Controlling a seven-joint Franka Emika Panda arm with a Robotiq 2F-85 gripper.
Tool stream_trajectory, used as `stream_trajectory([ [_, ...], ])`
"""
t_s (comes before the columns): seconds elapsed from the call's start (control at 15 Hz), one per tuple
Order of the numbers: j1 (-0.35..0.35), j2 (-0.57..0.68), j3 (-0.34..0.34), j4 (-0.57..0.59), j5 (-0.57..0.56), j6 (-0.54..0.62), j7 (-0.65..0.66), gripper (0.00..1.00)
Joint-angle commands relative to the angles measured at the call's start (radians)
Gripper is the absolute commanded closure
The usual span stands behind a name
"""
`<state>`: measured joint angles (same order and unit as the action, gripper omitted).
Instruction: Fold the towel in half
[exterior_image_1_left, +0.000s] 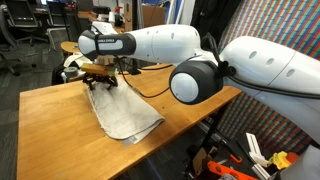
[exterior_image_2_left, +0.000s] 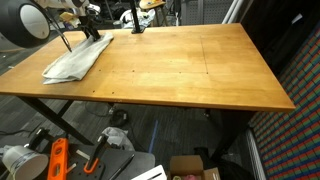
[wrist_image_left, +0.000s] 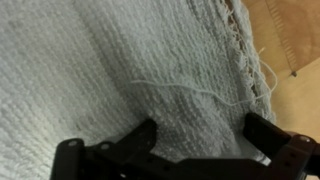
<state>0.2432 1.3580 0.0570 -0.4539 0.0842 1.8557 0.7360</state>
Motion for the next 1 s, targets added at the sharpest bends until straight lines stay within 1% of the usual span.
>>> stream_trajectory([
  [0.0, -0.021, 0.004, -0.014, 0.008, 0.009, 0.021, 0.066, 0.00],
  [0.47, -0.046, 0.001, -0.020, 0.004, 0.004, 0.052, 0.118, 0.00],
  [0.6, -0.054, -0.007, -0.022, 0.004, 0.002, 0.047, 0.112, 0.00],
  [0.8, -0.064, -0.028, -0.028, -0.005, -0.013, 0.022, 0.048, 0.00],
  [0.93, -0.073, -0.042, -0.020, -0.016, -0.019, -0.029, -0.060, 0.00],
])
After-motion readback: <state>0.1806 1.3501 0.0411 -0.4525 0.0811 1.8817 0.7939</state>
